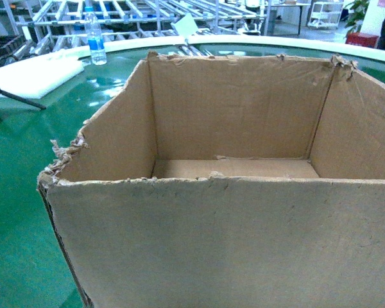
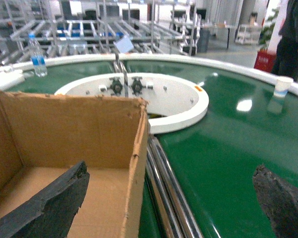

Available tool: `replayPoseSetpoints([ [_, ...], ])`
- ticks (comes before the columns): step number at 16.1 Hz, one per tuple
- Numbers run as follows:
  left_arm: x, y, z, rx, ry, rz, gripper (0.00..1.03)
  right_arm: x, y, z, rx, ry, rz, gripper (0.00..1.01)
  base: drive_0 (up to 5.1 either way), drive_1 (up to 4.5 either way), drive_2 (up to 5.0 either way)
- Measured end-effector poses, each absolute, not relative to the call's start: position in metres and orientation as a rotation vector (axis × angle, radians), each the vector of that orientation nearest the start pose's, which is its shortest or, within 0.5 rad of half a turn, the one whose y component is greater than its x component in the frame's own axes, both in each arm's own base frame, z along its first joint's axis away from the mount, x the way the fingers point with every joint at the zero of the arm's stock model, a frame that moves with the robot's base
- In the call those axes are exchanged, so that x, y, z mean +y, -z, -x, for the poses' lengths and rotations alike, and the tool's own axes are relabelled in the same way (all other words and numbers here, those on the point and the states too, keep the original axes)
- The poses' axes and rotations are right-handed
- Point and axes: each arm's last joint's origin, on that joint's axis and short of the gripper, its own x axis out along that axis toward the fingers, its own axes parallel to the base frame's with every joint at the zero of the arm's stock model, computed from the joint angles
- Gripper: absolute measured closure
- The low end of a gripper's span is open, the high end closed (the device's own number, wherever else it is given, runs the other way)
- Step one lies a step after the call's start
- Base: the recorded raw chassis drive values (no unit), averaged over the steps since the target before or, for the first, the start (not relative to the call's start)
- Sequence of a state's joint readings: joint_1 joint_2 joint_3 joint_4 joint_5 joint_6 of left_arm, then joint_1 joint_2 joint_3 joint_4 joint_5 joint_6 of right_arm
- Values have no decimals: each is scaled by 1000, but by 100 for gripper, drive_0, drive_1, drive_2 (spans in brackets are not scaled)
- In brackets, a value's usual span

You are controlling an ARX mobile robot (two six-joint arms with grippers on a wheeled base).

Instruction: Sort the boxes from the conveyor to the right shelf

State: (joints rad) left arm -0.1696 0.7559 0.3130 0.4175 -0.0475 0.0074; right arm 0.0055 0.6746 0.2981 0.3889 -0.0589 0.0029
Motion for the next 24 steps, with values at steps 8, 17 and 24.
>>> replayPoseSetpoints([
  [8, -54, -249, -197, 133, 185, 3, 5, -2, -249, -191, 117, -126, -64, 3, 0, 0, 0],
  [17, -93, -230, -226, 318, 52, 48, 5, 2, -242, -235, 273, -123, -52, 3, 0, 0, 0],
  [24, -94, -230, -231, 329, 38, 40, 5, 15, -236, -245, 355, -182, -30, 3, 0, 0, 0],
])
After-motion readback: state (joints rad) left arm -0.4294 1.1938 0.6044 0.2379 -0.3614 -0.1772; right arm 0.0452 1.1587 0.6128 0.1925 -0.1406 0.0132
